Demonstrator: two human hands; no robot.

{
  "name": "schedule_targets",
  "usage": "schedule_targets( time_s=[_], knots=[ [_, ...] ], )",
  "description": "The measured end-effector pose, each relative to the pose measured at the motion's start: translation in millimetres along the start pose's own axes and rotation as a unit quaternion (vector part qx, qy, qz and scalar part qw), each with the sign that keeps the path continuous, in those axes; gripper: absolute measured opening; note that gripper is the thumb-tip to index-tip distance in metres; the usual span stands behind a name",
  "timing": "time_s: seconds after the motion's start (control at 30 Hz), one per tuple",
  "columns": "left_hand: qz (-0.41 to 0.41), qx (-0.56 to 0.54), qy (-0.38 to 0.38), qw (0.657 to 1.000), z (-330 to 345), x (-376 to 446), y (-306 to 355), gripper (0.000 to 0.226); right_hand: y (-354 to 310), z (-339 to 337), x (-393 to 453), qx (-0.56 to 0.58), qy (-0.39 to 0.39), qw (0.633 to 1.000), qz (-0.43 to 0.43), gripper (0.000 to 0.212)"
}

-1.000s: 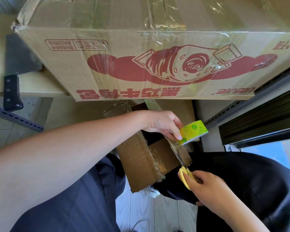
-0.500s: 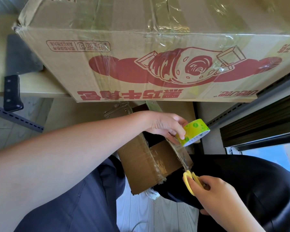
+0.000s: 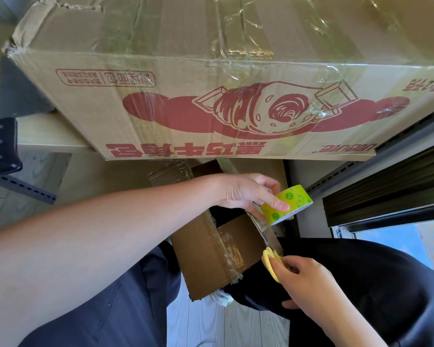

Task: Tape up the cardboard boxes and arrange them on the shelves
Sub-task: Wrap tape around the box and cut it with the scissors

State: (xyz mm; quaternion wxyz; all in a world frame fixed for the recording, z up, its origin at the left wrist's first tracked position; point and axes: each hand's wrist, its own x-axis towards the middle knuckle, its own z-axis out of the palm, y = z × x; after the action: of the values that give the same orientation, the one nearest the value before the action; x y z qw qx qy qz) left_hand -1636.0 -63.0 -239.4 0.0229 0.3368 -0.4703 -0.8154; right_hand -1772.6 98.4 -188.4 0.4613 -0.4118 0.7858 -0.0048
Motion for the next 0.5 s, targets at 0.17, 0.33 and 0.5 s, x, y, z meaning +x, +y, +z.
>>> schedule_targets(
  time_s=[0.17, 0.33, 0.5],
  knots=[
    [0.006, 0.041, -0.004, 0.999, 2.7, 0.8, 7.3, 0.022, 3.8, -2.0, 4.4, 0.028, -0.013, 1.0, -0.001, 0.032],
    [0.015, 0.045, -0.004, 0.999, 4.3, 1.4, 11.0, 0.022, 4.0, -7.6, 7.3, 0.054, -0.019, 0.998, -0.001, 0.039],
    [0.012, 0.039, 0.002, 0.999, 4.8, 1.0, 11.2, 0.023, 4.4, -9.3, 7.0, 0.063, -0.025, 0.998, -0.011, 0.04]
  ],
)
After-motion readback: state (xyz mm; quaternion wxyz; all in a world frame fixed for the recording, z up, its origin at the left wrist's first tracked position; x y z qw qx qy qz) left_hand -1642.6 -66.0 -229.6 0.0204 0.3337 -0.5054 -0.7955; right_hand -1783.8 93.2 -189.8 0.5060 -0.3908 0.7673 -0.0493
